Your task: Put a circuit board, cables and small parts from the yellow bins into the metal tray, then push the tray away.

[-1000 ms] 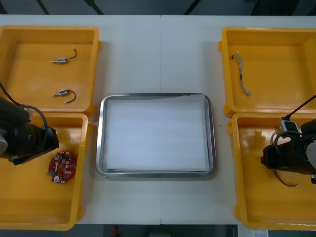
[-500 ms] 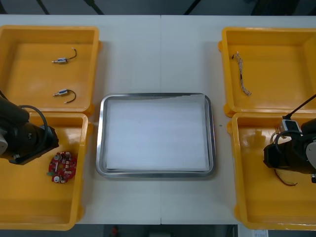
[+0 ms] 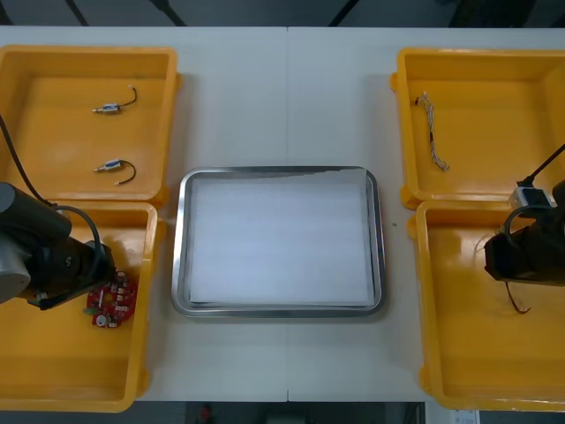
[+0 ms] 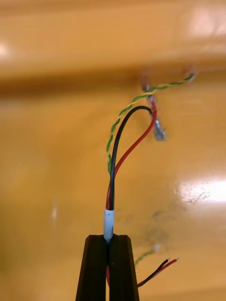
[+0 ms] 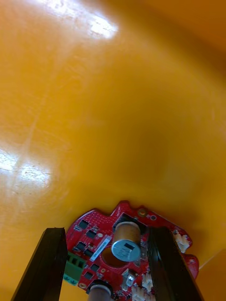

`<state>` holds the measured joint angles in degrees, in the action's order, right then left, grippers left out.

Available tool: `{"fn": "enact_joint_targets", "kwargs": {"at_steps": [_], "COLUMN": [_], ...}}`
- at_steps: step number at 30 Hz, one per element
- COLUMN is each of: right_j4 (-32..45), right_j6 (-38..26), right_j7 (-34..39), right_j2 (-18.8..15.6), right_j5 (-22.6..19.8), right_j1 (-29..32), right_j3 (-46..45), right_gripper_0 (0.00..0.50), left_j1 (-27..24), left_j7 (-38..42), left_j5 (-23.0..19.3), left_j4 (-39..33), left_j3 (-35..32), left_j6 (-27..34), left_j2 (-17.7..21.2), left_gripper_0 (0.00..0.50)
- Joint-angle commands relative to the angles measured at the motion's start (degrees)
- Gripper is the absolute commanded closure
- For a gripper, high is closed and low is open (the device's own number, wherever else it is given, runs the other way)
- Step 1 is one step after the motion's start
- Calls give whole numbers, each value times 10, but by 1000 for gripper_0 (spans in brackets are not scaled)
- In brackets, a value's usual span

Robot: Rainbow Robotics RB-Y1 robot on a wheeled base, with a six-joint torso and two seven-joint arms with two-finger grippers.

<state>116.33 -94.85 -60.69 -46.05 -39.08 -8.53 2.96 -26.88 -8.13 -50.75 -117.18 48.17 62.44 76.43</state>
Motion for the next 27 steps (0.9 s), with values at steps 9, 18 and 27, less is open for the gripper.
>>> {"fn": "enact_joint_targets", "kwargs": {"at_steps": [9, 18, 27], "right_j4": [93, 137, 148], "right_j6": [-133, -151, -151], "right_j7": [-16, -35, -58], "right_j2": [3, -33, -69], "right_j5": [-112, -146, -220], "right_j1": [-25, -37, -68], "right_j3": [-158, -168, -165], "right_gripper_0": [500, 500, 500], "left_j1": [-13, -14, -14], "left_j7": [18, 19, 22], "left_j5": [8, 26, 21], "left_j4": [-13, -5, -5], "left_j3": [3, 26, 27], "left_j6": [-8, -25, -25], "left_j2": [-7, -8, -14], "left_gripper_0": [0, 0, 0]}}
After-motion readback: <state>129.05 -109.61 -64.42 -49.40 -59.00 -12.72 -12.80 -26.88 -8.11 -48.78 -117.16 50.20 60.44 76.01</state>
